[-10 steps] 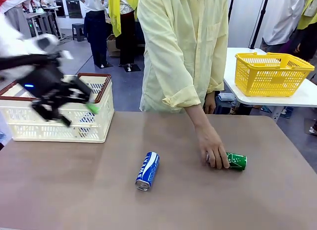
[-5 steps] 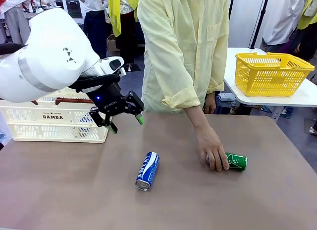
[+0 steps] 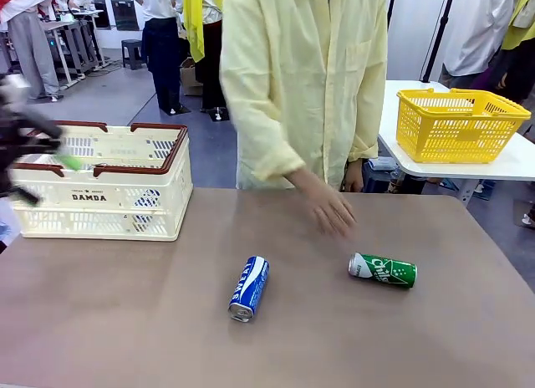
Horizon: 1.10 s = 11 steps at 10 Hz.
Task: Place the drinks into the Shopping basket.
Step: Pick up one drink and place it into the Shopping basket.
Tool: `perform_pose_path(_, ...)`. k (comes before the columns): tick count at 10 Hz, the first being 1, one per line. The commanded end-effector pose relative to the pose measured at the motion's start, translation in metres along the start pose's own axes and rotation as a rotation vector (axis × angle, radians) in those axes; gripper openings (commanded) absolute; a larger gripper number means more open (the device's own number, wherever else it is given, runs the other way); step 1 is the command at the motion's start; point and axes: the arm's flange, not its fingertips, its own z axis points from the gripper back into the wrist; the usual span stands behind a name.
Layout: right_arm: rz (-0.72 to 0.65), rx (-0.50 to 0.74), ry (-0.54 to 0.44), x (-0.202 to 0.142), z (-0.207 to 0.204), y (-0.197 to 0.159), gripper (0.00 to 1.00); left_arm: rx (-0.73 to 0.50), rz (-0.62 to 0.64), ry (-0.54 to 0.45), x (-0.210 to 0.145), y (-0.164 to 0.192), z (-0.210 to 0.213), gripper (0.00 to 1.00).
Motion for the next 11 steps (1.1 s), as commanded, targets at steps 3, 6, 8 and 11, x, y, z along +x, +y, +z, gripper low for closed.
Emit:
perform_pose_path(3,-0.001,0.009,-0.003,0.000,0.000,0.004,1.00,-0.117,0.105,0.010,-0.006,0.062,-0.004,1.00)
perform_pose_path(6,-0.001,0.009,-0.003,0.000,0.000,0.004,1.00,0.111,-0.010,0.039,0.001,-0.035,-0.055,1.00)
perform_pose_path(8,-0.001,0.009,-0.003,0.000,0.000,0.004,1.00,0.312,0.040,-0.013,0.010,-0.113,-0.118,1.00)
perform_pose_path(11,-0.001,0.009,-0.003,0.000,0.000,0.004,1.00,0.496,-0.150,-0.006,-0.021,-0.192,-0.236,1.00)
